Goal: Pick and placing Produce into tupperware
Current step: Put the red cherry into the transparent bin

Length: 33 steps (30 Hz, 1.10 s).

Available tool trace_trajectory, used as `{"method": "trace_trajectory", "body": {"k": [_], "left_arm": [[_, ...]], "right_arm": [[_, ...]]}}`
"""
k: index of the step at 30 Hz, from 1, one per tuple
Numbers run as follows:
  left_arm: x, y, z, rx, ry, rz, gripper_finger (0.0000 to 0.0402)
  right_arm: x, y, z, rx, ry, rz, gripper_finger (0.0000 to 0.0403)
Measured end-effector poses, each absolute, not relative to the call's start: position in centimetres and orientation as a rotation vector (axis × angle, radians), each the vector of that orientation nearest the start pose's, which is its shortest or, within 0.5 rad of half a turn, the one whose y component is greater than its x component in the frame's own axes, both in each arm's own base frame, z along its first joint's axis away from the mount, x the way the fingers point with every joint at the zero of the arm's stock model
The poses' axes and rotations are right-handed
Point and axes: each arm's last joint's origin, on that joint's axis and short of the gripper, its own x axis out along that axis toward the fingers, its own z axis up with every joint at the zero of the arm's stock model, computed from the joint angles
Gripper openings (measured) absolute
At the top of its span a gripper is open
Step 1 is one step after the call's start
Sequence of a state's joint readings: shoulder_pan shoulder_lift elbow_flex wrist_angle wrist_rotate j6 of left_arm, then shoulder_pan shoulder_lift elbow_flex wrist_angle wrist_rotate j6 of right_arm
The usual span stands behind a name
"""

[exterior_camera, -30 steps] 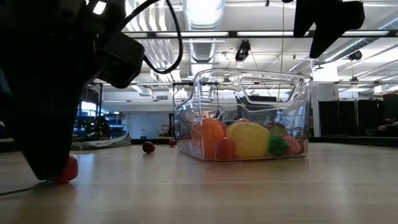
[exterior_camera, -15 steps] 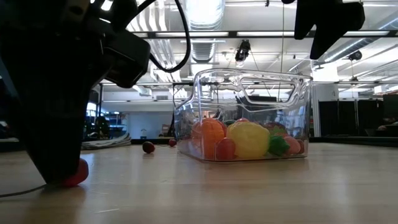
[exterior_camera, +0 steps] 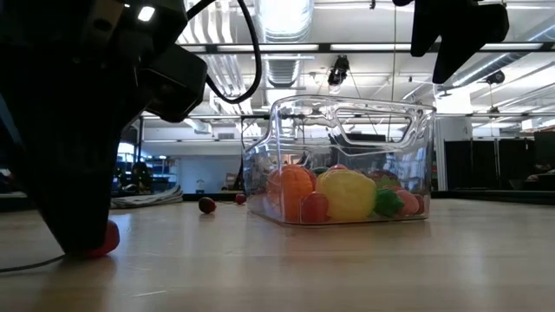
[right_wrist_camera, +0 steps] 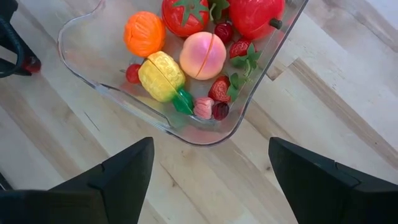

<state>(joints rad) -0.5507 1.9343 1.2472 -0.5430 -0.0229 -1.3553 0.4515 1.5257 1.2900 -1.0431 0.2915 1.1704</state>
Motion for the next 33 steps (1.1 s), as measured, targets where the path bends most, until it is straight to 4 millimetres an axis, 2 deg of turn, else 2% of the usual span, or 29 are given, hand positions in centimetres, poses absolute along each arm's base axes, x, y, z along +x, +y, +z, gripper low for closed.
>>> {"method": "trace_trajectory", "body": {"k": [5, 13, 16, 22, 27, 29, 33], "left_arm": [[31.8, -19.4, 15.0, -0.778, 1.256, 0.388, 0.0070], [32.0, -19.3, 15.7, -0.676, 1.238, 0.351, 0.0067], [32.2, -18.4, 16.4, -0.608, 1.186, 0.375, 0.0066], [32.1, -15.7, 20.7, -0.487, 1.030, 0.379, 0.0066], [31.1, -13.4, 27.1, -0.468, 0.789, 0.375, 0.0066], [30.6, -12.4, 29.1, -0.462, 0.711, 0.375, 0.0066], [30.9, -10.4, 31.3, -0.421, 0.609, 0.339, 0.0066]], "right_arm": [[26.3, 11.8, 27.7, 0.563, 1.076, -0.547, 0.0306], [26.3, 11.8, 27.7, 0.563, 1.075, -0.547, 0.0302], [26.3, 11.8, 27.6, 0.566, 1.075, -0.548, 0.0304], [26.2, 11.8, 27.6, 0.583, 1.073, -0.559, 0.0304], [26.0, 11.9, 28.1, 0.585, 1.071, -0.553, 0.0300], [25.7, 11.9, 28.2, 0.582, 1.084, -0.570, 0.0301], [25.0, 11.6, 28.1, 0.576, 1.116, -0.633, 0.0303]]}}
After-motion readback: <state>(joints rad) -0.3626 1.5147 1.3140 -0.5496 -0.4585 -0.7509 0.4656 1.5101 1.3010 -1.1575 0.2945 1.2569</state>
